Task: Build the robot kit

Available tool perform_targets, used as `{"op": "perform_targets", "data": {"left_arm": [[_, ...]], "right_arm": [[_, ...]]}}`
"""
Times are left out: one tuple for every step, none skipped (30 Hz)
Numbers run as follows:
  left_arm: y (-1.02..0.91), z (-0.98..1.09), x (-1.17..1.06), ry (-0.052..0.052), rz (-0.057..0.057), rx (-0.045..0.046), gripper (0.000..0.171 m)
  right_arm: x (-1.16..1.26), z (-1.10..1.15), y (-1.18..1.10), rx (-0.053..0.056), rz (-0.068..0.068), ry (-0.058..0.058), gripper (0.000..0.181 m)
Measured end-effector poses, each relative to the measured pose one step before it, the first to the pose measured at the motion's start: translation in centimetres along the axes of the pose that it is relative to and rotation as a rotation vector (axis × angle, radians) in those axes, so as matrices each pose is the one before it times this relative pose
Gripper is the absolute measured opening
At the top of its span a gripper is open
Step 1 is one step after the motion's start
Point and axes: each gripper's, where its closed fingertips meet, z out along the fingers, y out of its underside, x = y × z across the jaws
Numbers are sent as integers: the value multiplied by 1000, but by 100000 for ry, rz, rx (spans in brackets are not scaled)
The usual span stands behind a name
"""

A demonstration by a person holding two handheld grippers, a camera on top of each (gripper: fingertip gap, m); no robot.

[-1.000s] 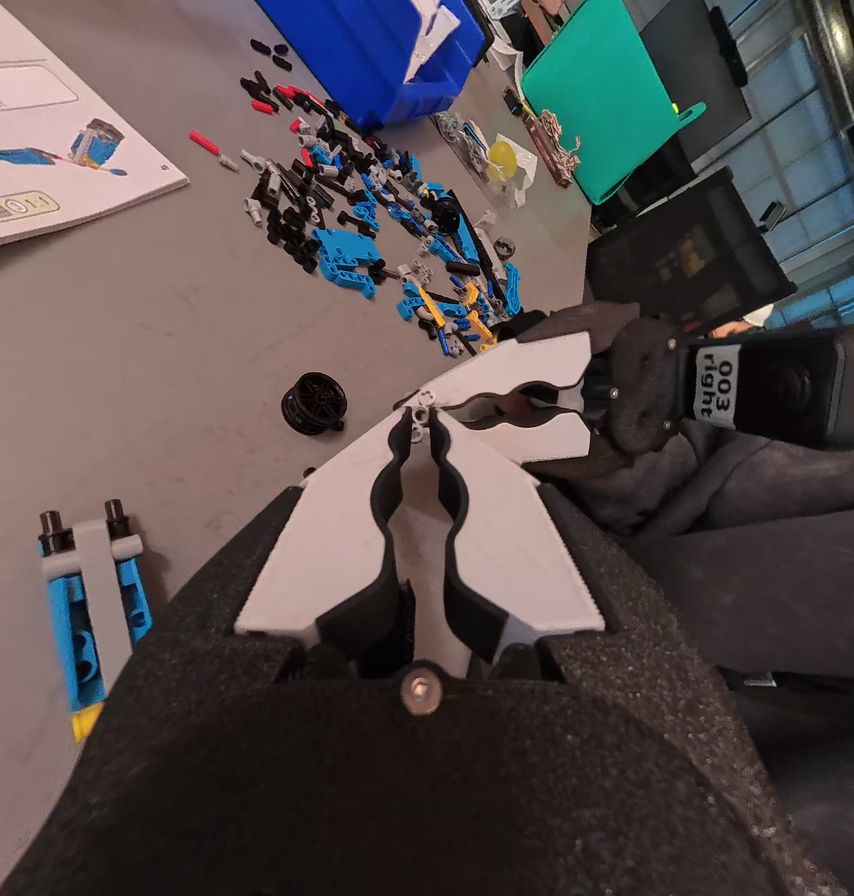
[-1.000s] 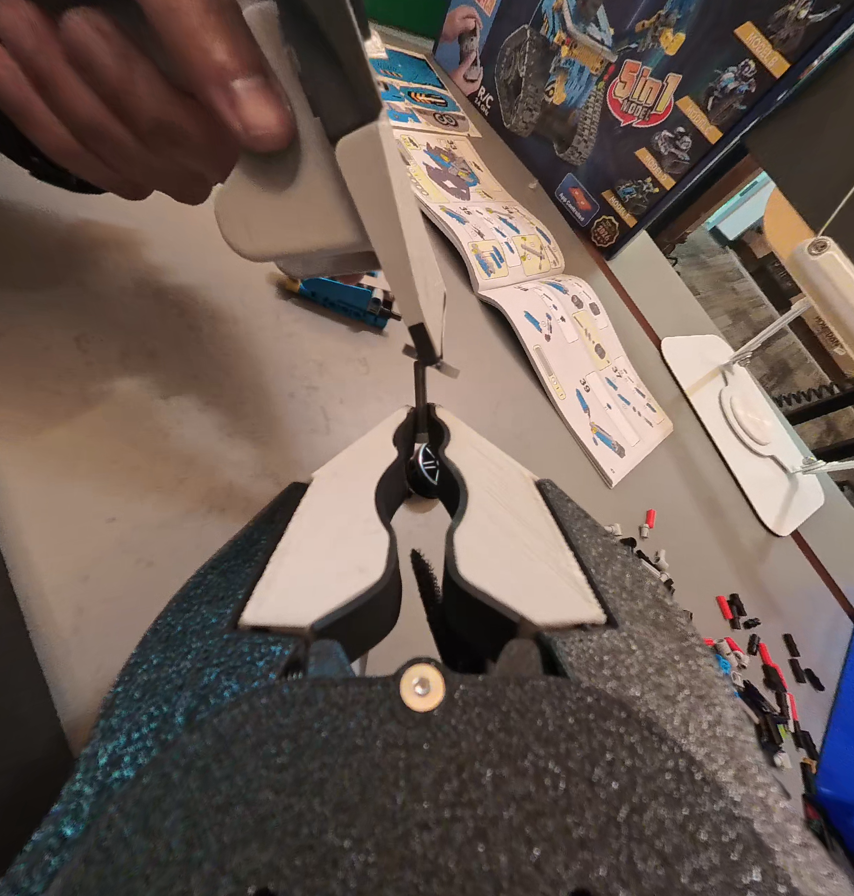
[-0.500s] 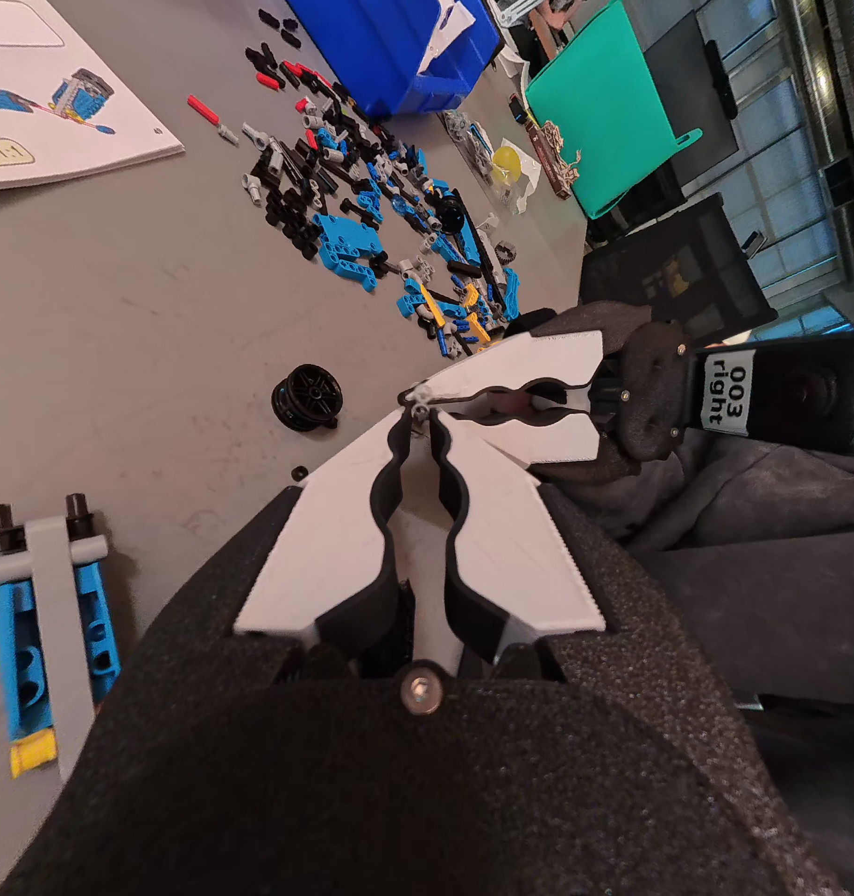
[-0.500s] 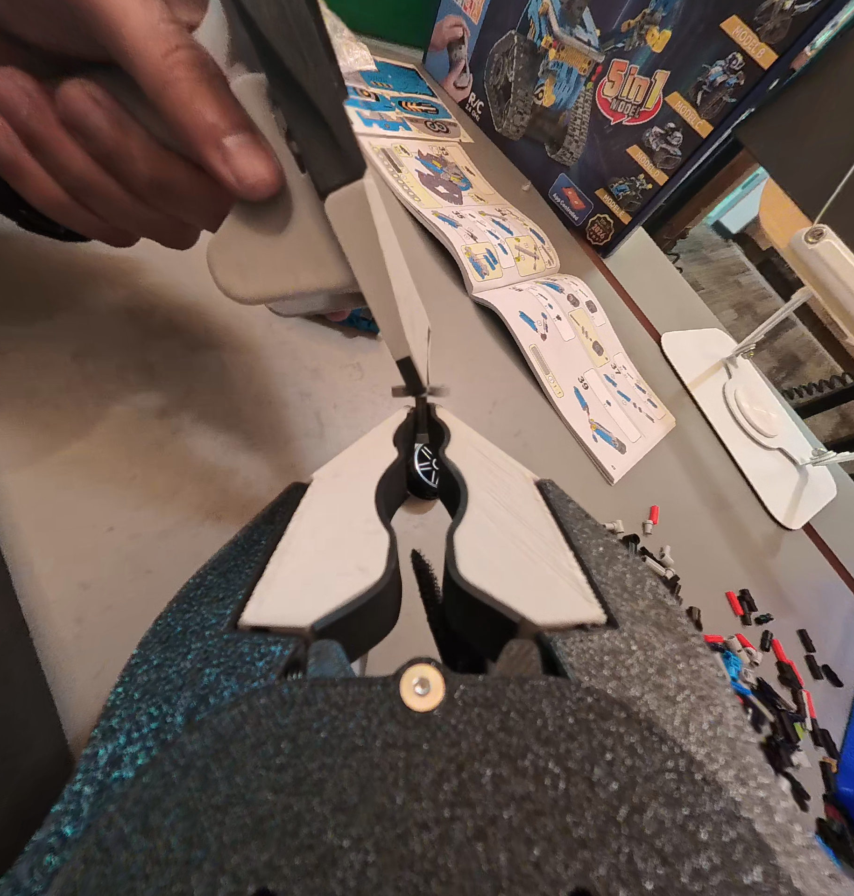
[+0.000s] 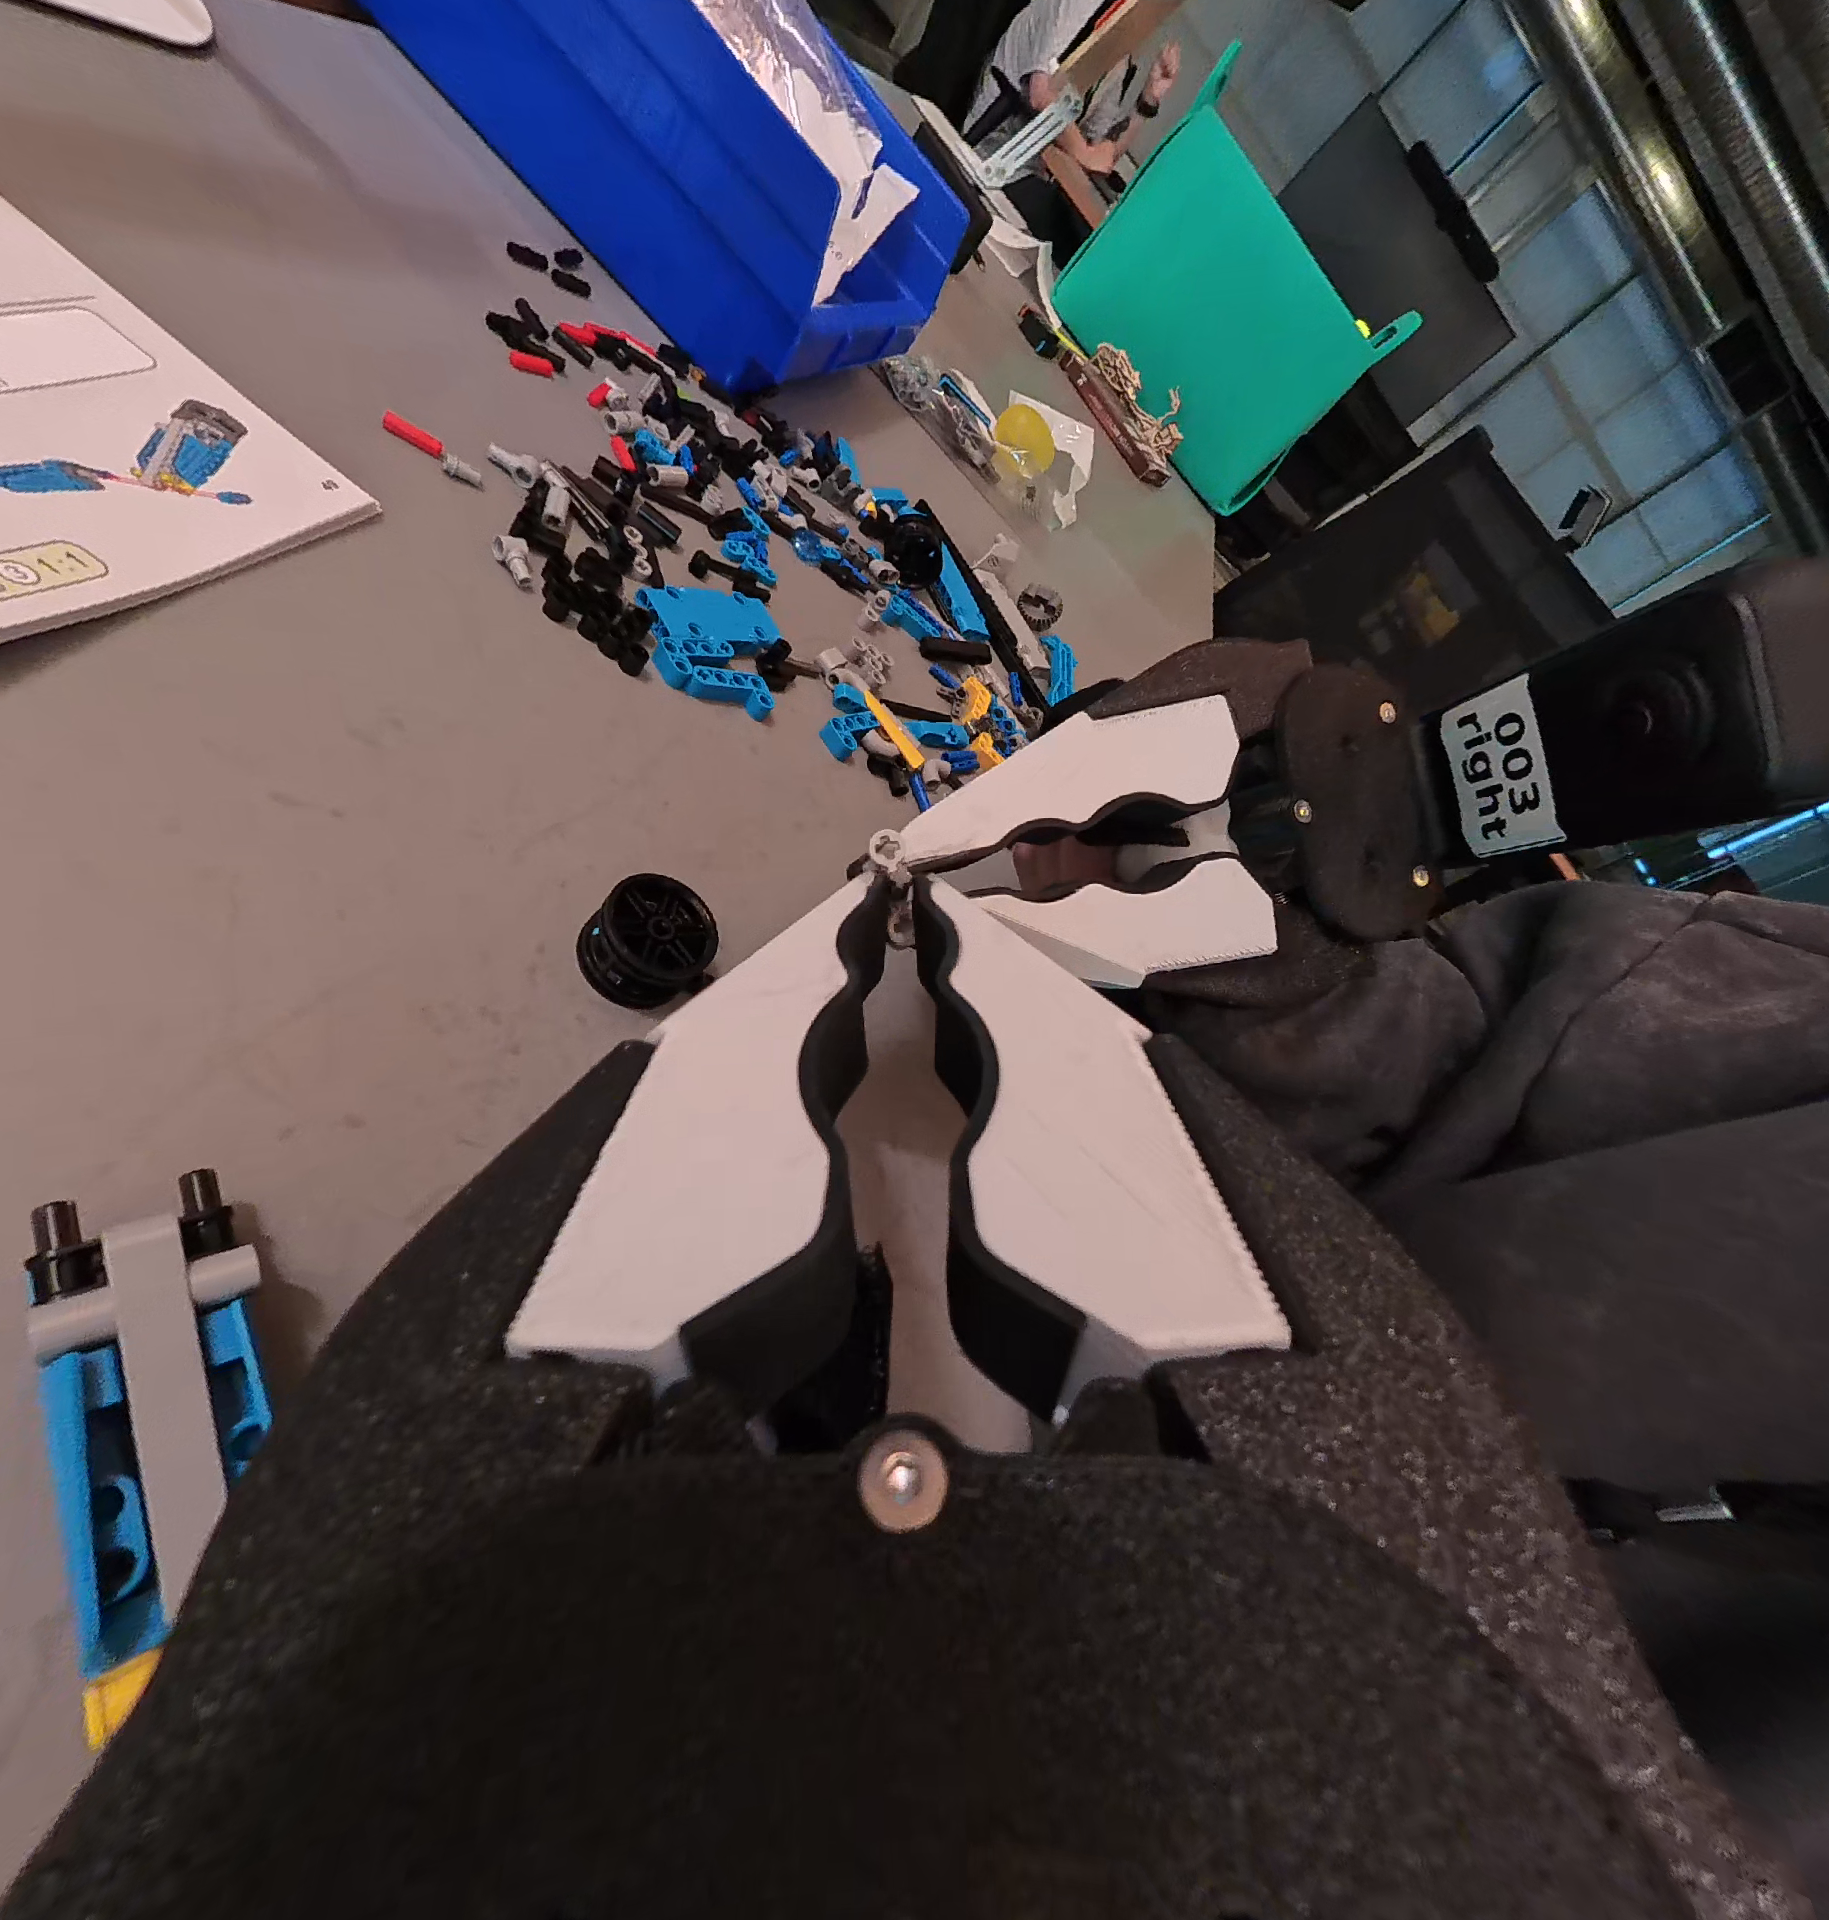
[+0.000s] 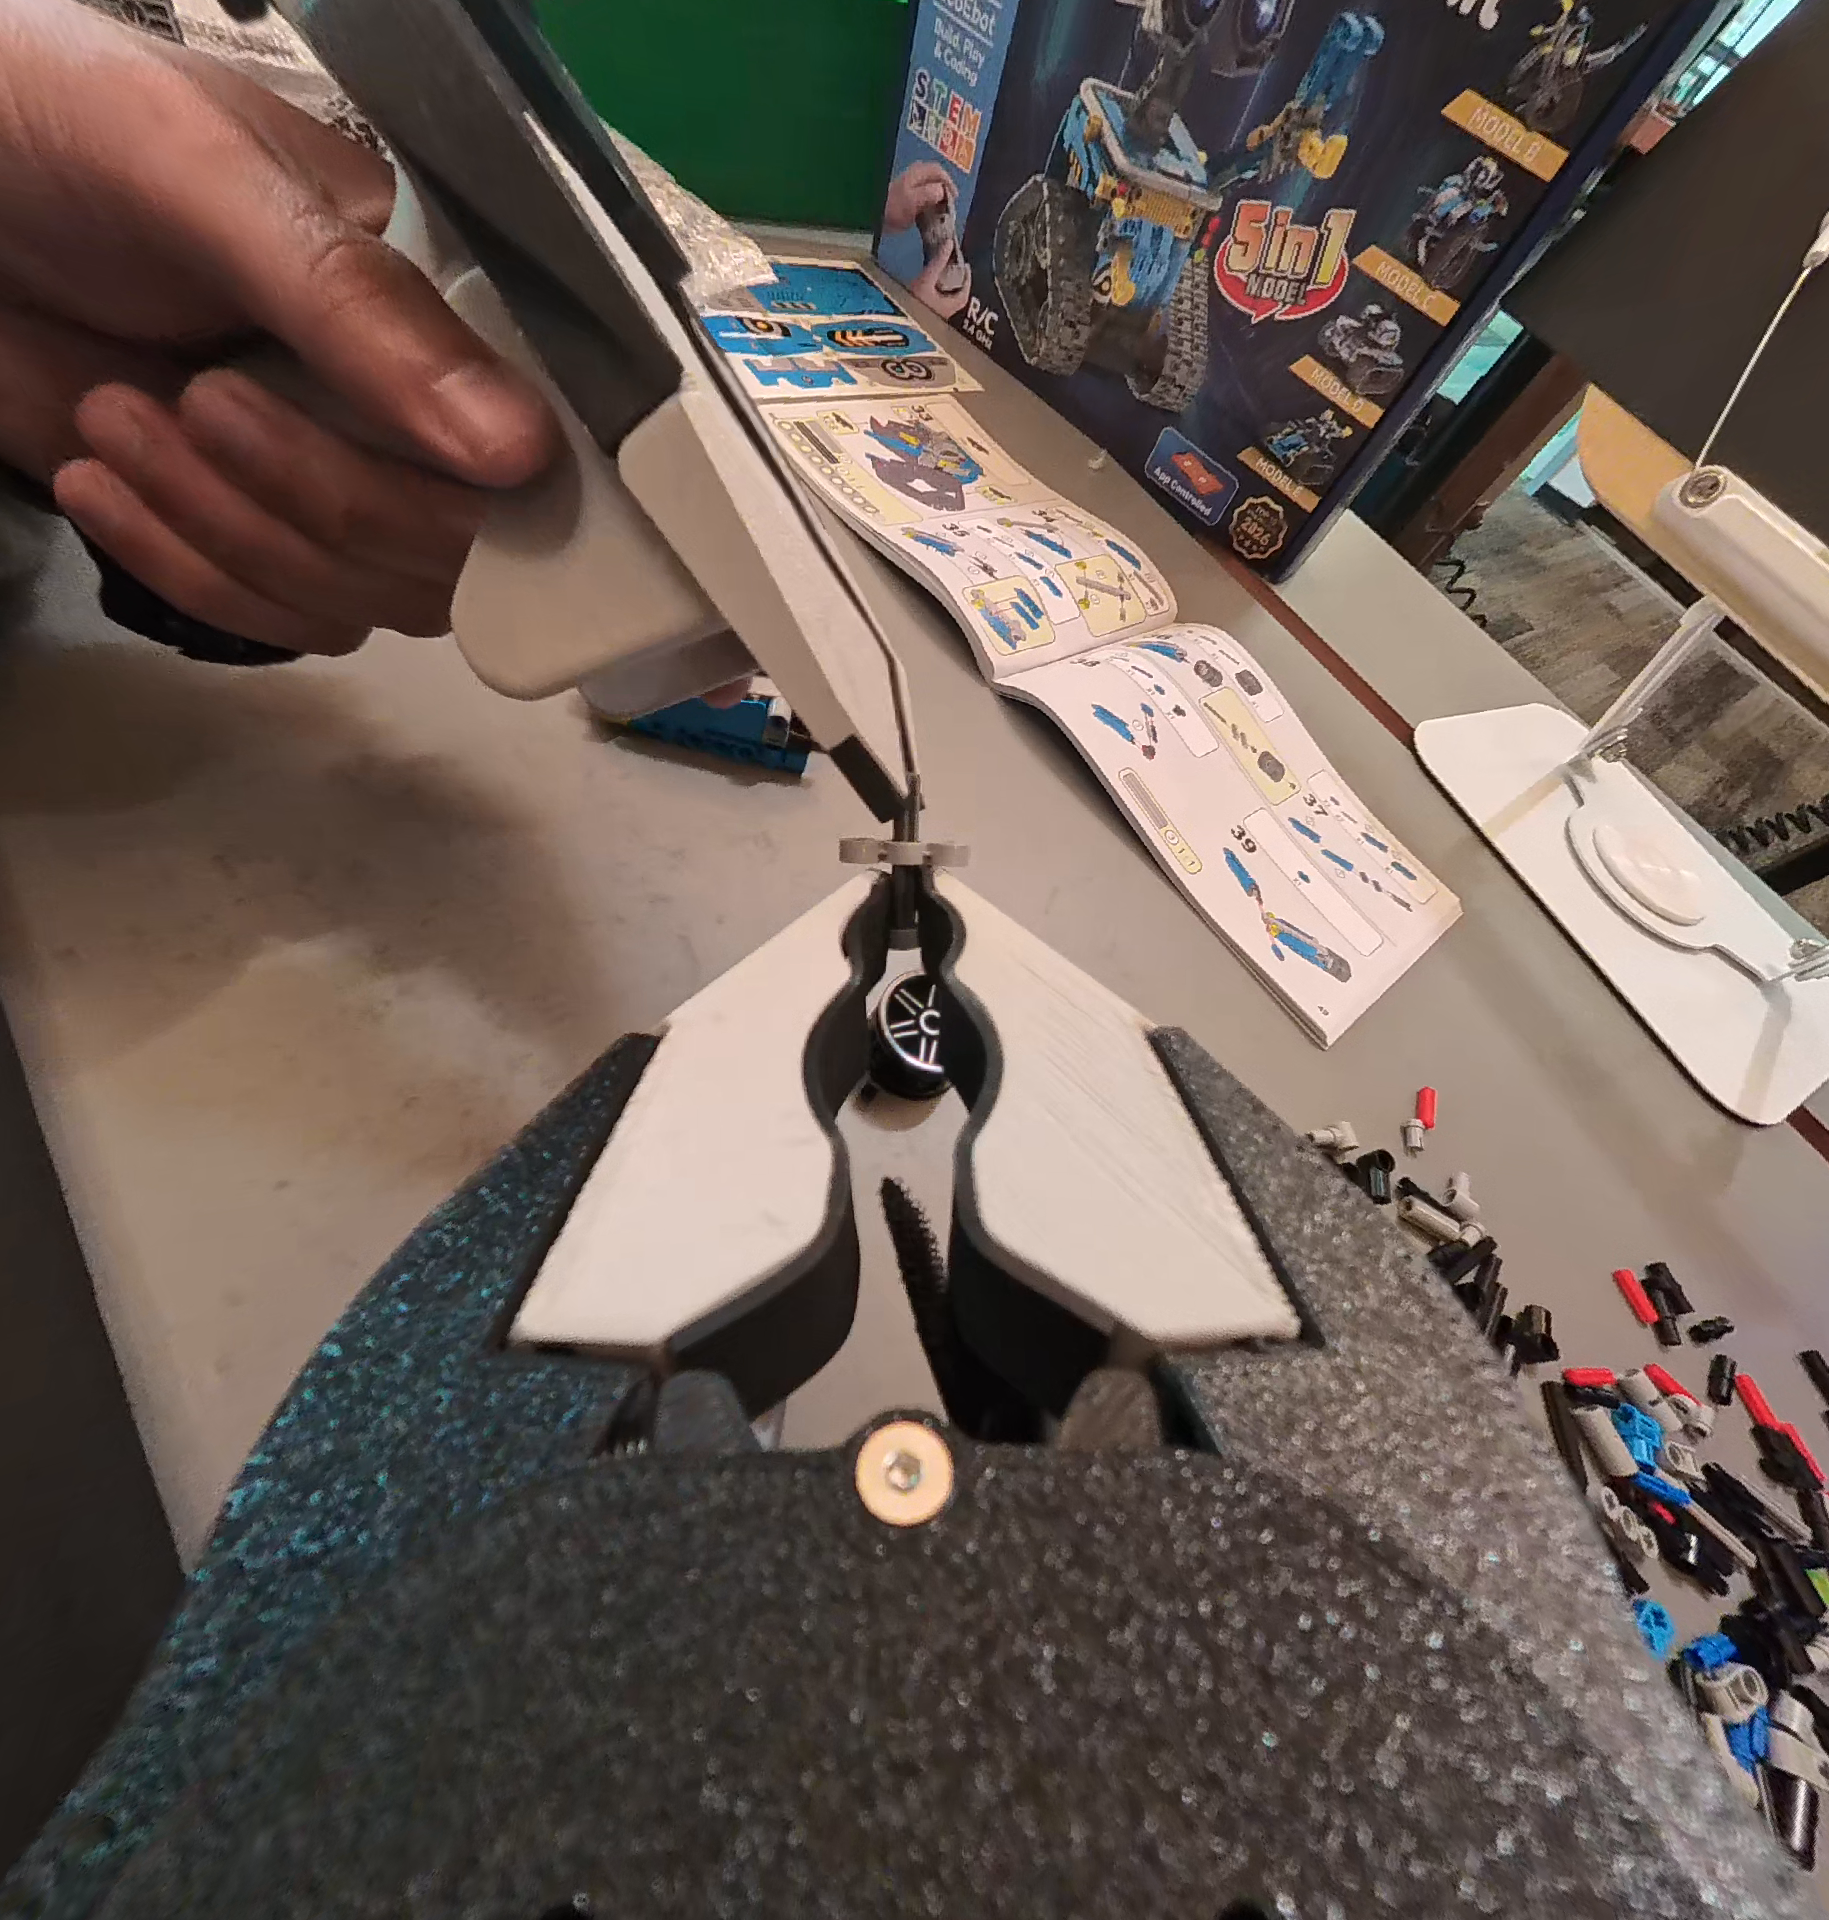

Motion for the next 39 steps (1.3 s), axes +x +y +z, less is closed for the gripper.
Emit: {"op": "perform_targets", "data": {"left_arm": [[40,14,21,-156,897,41,4],[-15,20,-2,-321,399,240,5],[-51,12,-8,-125,38,257,5],[36,17,-21,43,-63,-250,4],[210,34,-53,92,-128,-1342,3],[254,6,-123,-491,-7,-1624,3],[132,-44,-212,-1092,387,-531,3],[18,-56,-97,-428,196,252,3],[-71,-60,26,318,-86,695,3],[-76,-23,16,-132,-37,647,3],[-33,5,-83,-961,404,266,4],[38,23,-115,-1278,819,-279,5],[87,44,-56,-740,826,-691,5],[50,38,58,232,305,-391,5],[-32,8,124,758,-269,130,5],[-46,3,92,700,-284,347,5],[23,12,-10,6,85,-167,4],[87,25,-39,-295,298,-597,4],[99,10,-51,-402,245,-789,4],[70,-12,-51,-529,323,-634,4],[43,-29,-17,-343,494,-552,4],[53,-74,-92,-721,929,-776,4],[84,-111,-102,-763,1568,-1129,4],[142,-131,188,899,2131,-1260,4],[24,-172,310,1451,1798,-332,4],[-45,-229,237,777,1729,-83,4],[-68,-281,-36,-773,1720,-69,4],[-142,-319,-102,-741,1114,215,4],[-205,-329,-62,7,121,653,4],[-239,-322,-73,-35,-211,876,4],[-197,-271,-87,-184,-59,696,4],[-90,-201,-12,14,281,177,4],[-28,-149,-33,-376,461,-110,4],[-15,-83,-19,-501,378,-119,4],[9,-47,80,0,277,-136,4],[35,-18,132,191,308,-222,4],[57,34,98,-19,347,-311,4],[105,64,103,58,230,-503,4],[118,119,155,510,132,-507,4]], "right_arm": [[-28,20,27,-162,-209,2,5],[-210,52,50,-396,-11,-1235,5],[-234,73,51,-399,-66,-1188,5],[-96,86,82,-509,-642,-76,5],[33,66,98,-646,-1047,765,4],[-40,100,191,-1085,-634,84,5],[-107,95,155,-629,116,-653,5],[-35,16,27,-117,330,-310,5],[-26,-44,-74,361,212,-299,5],[20,-42,-104,588,280,-76,5],[31,-19,-21,132,240,-22,5],[55,16,63,-388,9,253,5],[158,15,84,-371,-351,1059,5],[68,-38,-26,138,-568,581,4],[15,-39,-83,483,-36,186,4],[-38,-25,-50,326,234,-283,4],[9,-6,7,-66,103,-56,4],[-6,7,41,-208,-112,-87,5],[-47,26,68,-311,107,-314,5],[-66,40,66,-277,153,-381,5],[-16,43,32,-95,129,5,5],[-57,26,18,304,856,-519,5],[-34,-31,59,629,1859,-817,9],[45,-173,13,912,2079,-895,16],[-1,-336,-193,1571,2105,-1884,20],[377,-386,-299,2125,3168,-235,29],[191,-392,-321,2499,3374,-2115,32],[236,-333,-275,2160,3926,-1974,33],[148,-258,-244,1806,3612,-2298,34],[-28,-192,-240,1671,2848,-2698,35],[-60,-103,-211,1340,2285,-1988,35],[-85,-9,-125,752,1614,-1515,35],[-193,76,-38,180,857,-1524,35],[-255,118,27,-213,276,-1475,35],[-219,168,109,-601,-125,-1030,35],[-188,182,141,-830,-389,-661,35],[-185,155,150,-840,-532,-573,35],[-144,149,153,-868,-621,-421,36],[-28,131,159,-881,-681,329,37]]}}
